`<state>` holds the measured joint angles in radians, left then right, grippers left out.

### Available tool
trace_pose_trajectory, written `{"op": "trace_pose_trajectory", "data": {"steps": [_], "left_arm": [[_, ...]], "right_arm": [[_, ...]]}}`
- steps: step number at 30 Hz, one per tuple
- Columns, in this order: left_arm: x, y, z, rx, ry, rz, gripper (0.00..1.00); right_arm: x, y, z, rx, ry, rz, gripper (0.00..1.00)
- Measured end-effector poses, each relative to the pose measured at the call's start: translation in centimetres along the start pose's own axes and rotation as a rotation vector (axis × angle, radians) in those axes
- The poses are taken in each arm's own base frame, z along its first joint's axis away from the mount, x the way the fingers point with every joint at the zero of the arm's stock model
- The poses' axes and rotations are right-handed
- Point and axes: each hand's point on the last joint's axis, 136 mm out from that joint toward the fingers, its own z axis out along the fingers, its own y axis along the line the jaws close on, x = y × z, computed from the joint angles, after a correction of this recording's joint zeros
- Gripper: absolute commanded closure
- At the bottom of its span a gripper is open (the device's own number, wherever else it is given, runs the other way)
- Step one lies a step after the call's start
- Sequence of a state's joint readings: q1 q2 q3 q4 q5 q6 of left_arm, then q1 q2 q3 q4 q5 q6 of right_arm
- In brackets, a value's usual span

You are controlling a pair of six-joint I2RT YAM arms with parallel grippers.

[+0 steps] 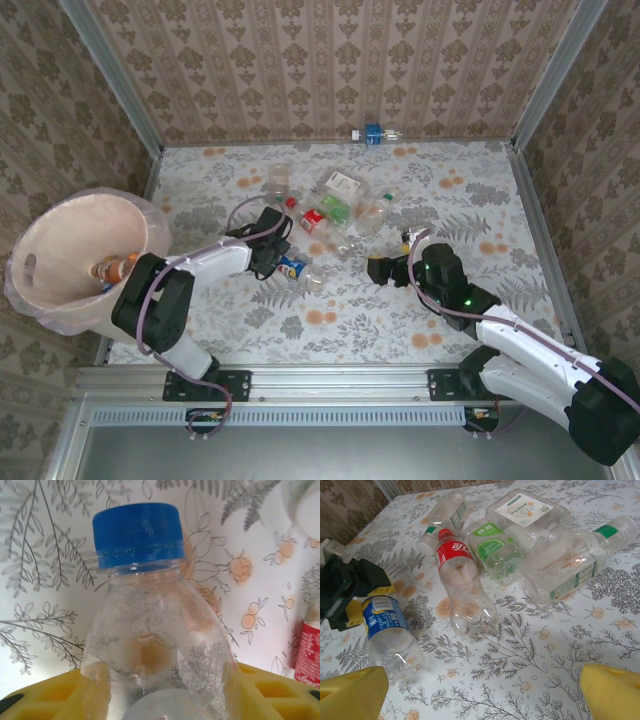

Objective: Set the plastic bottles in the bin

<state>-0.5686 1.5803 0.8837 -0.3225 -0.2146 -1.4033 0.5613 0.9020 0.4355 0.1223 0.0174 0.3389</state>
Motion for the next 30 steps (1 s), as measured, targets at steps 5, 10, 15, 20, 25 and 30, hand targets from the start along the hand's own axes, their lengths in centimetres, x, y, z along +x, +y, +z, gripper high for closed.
{"op": "trace_pose_trajectory", "data": {"steps": [5,10,15,20,25,30], "left_arm": [[-2.2,-1.7,-4.0,0.094,-0.088,0.139,0.43],[-5.0,-2.7,-8.9,0.157,-0.219,0.282,0.43],[-7.7,-4.9,-14.6,0.207,-0.335,0.44,0.43],[-10.4,-8.1,-21.5,0.274,-0.454,0.569,0.42],[-12.7,-9.3,-28.2,0.323,-0.567,0.665,0.42],[-14.9,-8.8,-34.2,0.346,-0.69,0.718,0.42]], "right_arm": [[0.0,0.0,0.0,0.0,0.0,-0.002,0.0],[0.1,0.0,0.1,0.001,0.003,-0.003,0.0],[0.3,-0.1,0.4,0.001,0.013,-0.004,0.0],[0.7,-0.2,0.8,0.007,0.031,-0.004,0.0],[0.4,0.0,1.2,0.003,0.037,-0.004,0.01],[-0.3,0.4,1.4,-0.012,0.022,-0.005,0.0]]}}
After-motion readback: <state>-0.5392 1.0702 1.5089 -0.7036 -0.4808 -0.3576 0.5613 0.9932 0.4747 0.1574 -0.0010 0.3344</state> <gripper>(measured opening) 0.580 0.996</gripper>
